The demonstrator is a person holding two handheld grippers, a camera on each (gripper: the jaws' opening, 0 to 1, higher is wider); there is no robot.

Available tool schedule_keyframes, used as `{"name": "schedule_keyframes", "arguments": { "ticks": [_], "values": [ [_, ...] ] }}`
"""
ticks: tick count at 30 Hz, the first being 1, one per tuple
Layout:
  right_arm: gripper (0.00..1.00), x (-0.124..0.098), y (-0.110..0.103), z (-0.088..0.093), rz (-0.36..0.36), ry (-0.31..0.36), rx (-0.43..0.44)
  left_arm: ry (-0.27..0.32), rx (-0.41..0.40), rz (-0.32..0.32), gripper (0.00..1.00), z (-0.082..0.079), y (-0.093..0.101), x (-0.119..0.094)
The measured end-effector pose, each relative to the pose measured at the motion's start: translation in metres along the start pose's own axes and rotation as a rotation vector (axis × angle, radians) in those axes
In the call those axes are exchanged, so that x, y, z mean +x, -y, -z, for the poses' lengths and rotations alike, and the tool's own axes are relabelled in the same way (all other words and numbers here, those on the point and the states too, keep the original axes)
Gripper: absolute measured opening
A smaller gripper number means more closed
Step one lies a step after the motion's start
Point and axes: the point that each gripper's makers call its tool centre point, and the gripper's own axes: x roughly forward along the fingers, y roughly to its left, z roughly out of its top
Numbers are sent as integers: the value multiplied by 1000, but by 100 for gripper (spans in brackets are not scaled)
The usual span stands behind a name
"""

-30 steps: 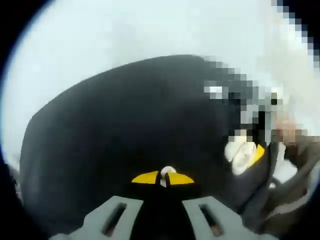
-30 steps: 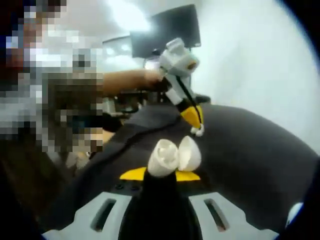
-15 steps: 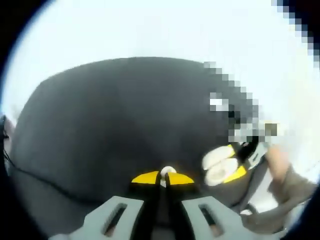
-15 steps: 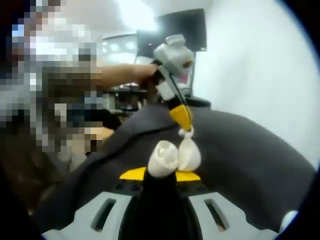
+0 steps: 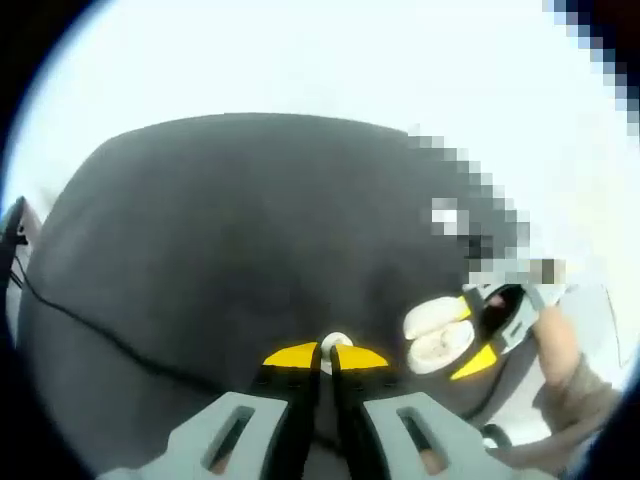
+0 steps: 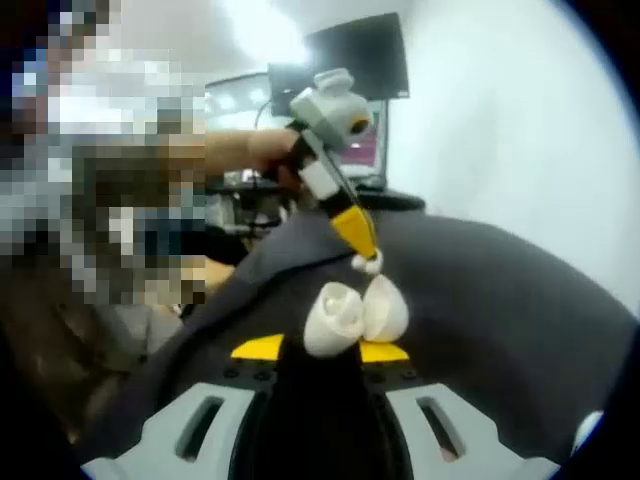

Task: Pick up three earphones and place each one into its charging case using tactile feedback, ensure that each earphone is properly inserted and securely positioned inside the case.

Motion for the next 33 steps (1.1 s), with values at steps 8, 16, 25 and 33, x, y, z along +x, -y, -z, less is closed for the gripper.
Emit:
{"name": "schedule_keyframes", "arguments": {
  "ticks": [8, 16, 25, 33],
  "values": [
    [28, -3, -1, -8, -15, 54, 94, 7, 2, 15, 3, 9, 5, -4],
    [21, -2, -3, -3, -6, 35, 39, 15, -5, 20, 3, 8, 7, -5],
    [21, -2, -8, -2, 19, 20, -225, -17, 22, -25, 3, 16, 3, 0],
    [21, -3, -4, -1, 22, 16, -217, -38, 45, -28, 3, 14, 9, 6]
  ]
}}
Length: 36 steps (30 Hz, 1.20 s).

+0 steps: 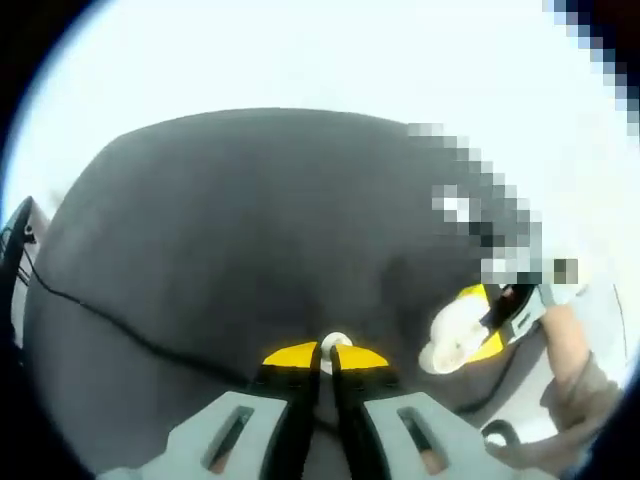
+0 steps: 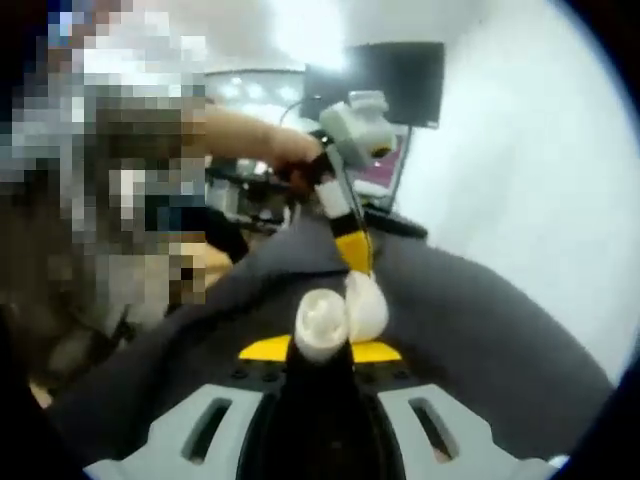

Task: Pick up three earphones and place each one into its charging case using tactile feedback, ensure that each earphone is properly inserted and securely positioned inside the case.

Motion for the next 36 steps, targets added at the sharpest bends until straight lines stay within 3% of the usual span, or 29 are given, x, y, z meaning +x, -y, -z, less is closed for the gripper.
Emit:
{"name": "schedule_keyframes", "arguments": {
  "ticks": [1, 2, 5, 8, 11, 14, 17, 18, 19, 21, 24, 26, 28, 30, 32, 36],
  "values": [
    [21, 0, 0, 0, 0, 0, 2, -27, 6, -14, 3, 4, 0, 1],
    [21, 0, 1, 0, 0, 0, 3, -16, 0, -14, 3, 3, 1, 2],
    [21, 0, 2, 1, 1, -2, 9, -45, -30, 19, 6, 7, 7, 4],
    [21, 1, 2, 1, 1, -4, 12, -60, 11, 17, 14, 10, 11, 1],
    [21, 1, 2, 1, 2, -5, 14, -3, 80, 29, 17, -7, 11, -16],
    [21, 2, 2, 0, 3, -6, 18, 117, 263, 21, 20, -38, 5, -36],
    [21, 2, 3, 0, 4, -6, 25, 245, 651, 9, 21, -62, 1, -54],
    [21, 2, 3, 0, 5, -6, 27, 259, 844, -30, 22, -64, -3, -59],
    [21, 2, 3, 0, 5, -7, 29, 261, 986, -42, 23, -64, -6, -61],
    [21, 2, 3, 0, 6, -7, 34, 265, 1138, -64, 21, -61, -9, -64],
    [21, 3, 3, 0, 8, -8, 38, 313, 1338, -40, 18, -59, 2, -68],
    [21, 3, 4, 1, 10, -10, 46, 306, 1404, -15, 19, -54, 6, -67],
    [21, 3, 4, 1, 11, -12, 56, 321, 1463, 48, 32, -47, 15, -62],
    [21, 3, 4, 1, 11, -13, 63, 288, 1564, 97, 30, -37, 17, -53],
    [21, 3, 4, 1, 12, -14, 65, 184, 1772, -39, 26, -35, 2, -41],
    [21, 2, 3, 1, 12, -14, 67, 129, 1956, -35, 25, -23, 9, -30]
  ]
}}
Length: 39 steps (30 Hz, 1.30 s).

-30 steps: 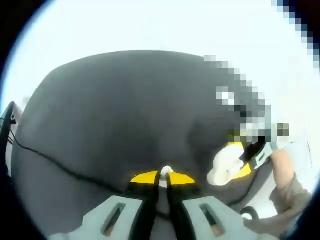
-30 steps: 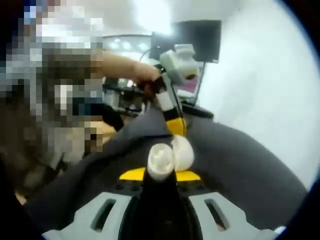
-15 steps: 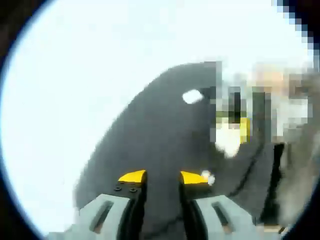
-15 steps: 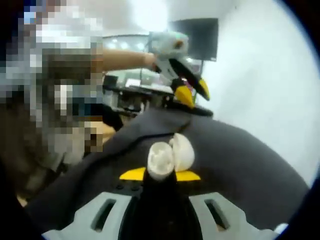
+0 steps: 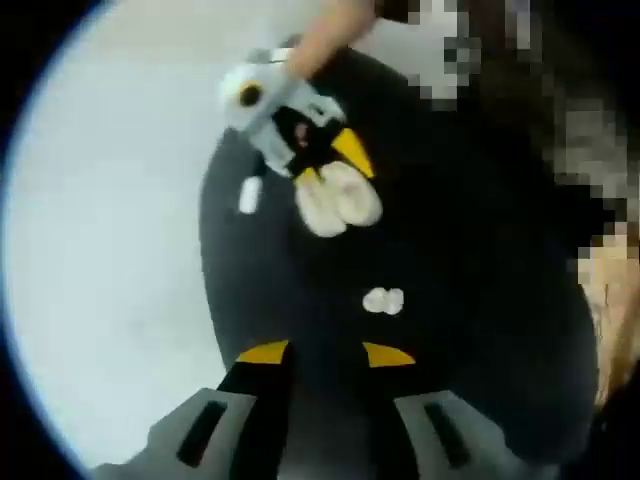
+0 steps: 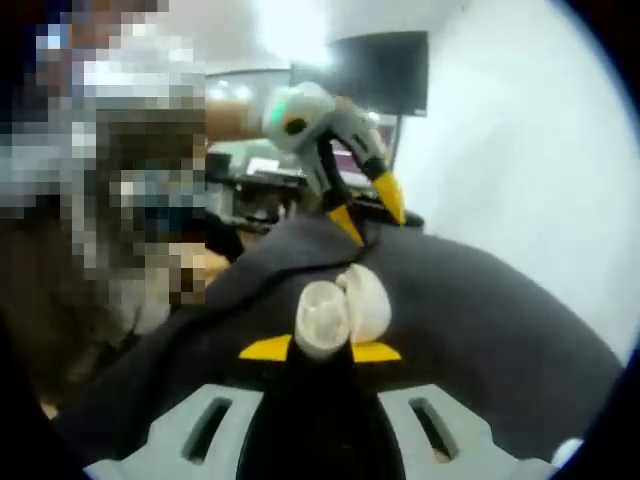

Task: Pick up three earphones and place each one into its charging case using tactile feedback, ensure that each earphone is properly inserted and securely positioned inside the case.

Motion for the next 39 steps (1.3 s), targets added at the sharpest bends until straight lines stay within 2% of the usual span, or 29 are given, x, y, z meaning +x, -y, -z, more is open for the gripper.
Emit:
{"name": "schedule_keyframes", "arguments": {
  "ticks": [2, 3, 4, 7, 8, 10, 12, 13, 14, 17, 20, 22, 30, 32, 39],
  "values": [
    [21, -1, -1, 0, -2, 1, 3, 13, 28, 34, 25, -5, 5, 2],
    [21, -1, -1, 0, -3, 1, 4, 3, 83, 74, 24, -4, 10, 4],
    [21, -2, -1, 0, -3, 1, 3, -32, 193, 72, 24, -2, 10, 6],
    [21, -2, -2, 0, -4, 2, 2, -30, 268, 100, 20, -4, 15, 12],
    [21, -3, -3, 0, -4, 2, 0, -37, 321, 99, 20, -6, 15, 13],
    [21, -3, -3, 0, -5, 2, 1, -19, 334, 97, 18, -13, 18, 14],
    [21, -3, -4, 0, -6, 3, 2, -8, 399, 104, 18, -19, 22, 15],
    [21, -3, -4, 0, -8, 4, 5, -2, 439, 86, 17, -21, 22, 16],
    [21, -3, -5, -1, -10, 5, 5, -3, 430, 88, 17, -21, 24, 17],
    [21, -4, -6, -1, -11, 5, 5, -24, 546, 100, 16, -18, 29, 20],
    [21, -4, -6, -1, -11, 6, 2, -33, 577, 141, 16, -16, 39, 21],
    [21, -4, -6, -1, -13, 6, 3, -40, 621, 131, 16, -16, 38, 21],
    [21, -4, -6, -1, -15, 7, 4, -28, 641, 110, 13, -30, 35, 21],
    [21, -4, -5, -1, -15, 7, 5, -33, 638, 101, 9, -31, 34, 21],
    [21, -4, -5, -1, -14, 7, 3, -69, 553, 111, 2, -19, 33, 18]
  ]
}}
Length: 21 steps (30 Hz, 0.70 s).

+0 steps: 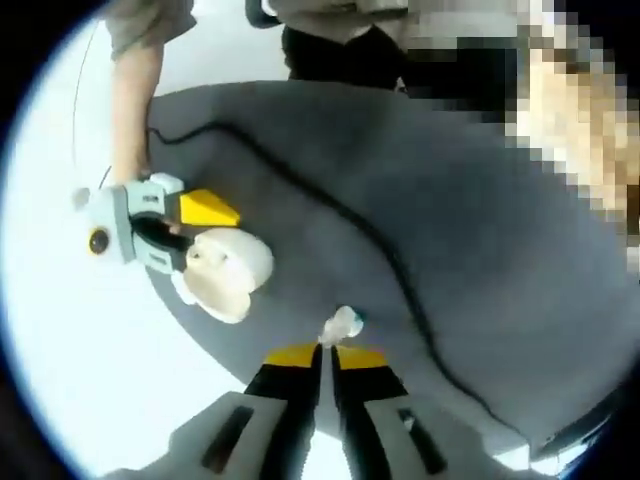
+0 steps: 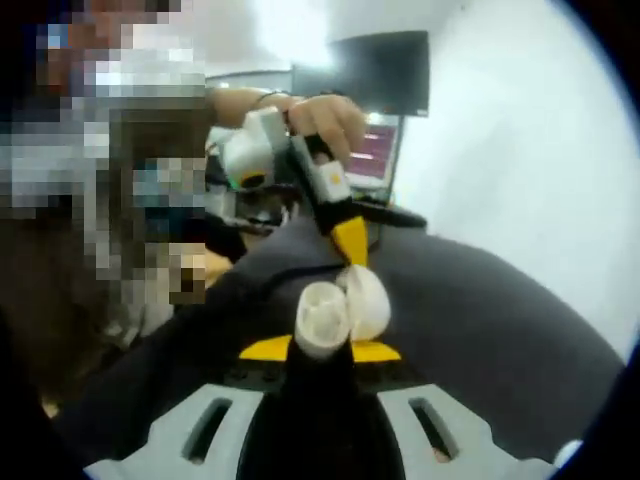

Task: Pick up three earphones and place each one into its charging case using tactile feedback, ensure that each earphone is properly inserted and securely positioned inside the case.

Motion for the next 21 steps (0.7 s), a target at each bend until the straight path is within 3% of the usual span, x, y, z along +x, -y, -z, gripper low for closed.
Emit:
{"name": "schedule_keyframes", "arguments": {
  "ticks": [5, 9, 12, 16, 18, 20, 21],
  "values": [
    [21, 1, 0, 0, 1, 0, -3, -14, -79, 24, 1, 7, 6, -1],
    [21, 1, 0, 0, 3, -1, -6, -32, -96, 51, 11, 17, 10, -1],
    [21, 1, 1, 1, 3, -1, -5, -33, -123, 46, 13, 21, 8, -2],
    [21, 1, 1, 1, 4, -1, -6, -42, -73, 45, 13, 21, 3, -3],
    [21, 2, 1, 1, 4, -1, -5, -22, -42, 51, 13, 13, 1, -2],
    [21, 2, 2, 1, 4, -1, -6, -23, 36, 12, 13, 5, -7, -1],
    [21, 2, 2, 1, 4, -1, -5, -17, 26, 18, 13, 2, -7, 0]
  ]
}}
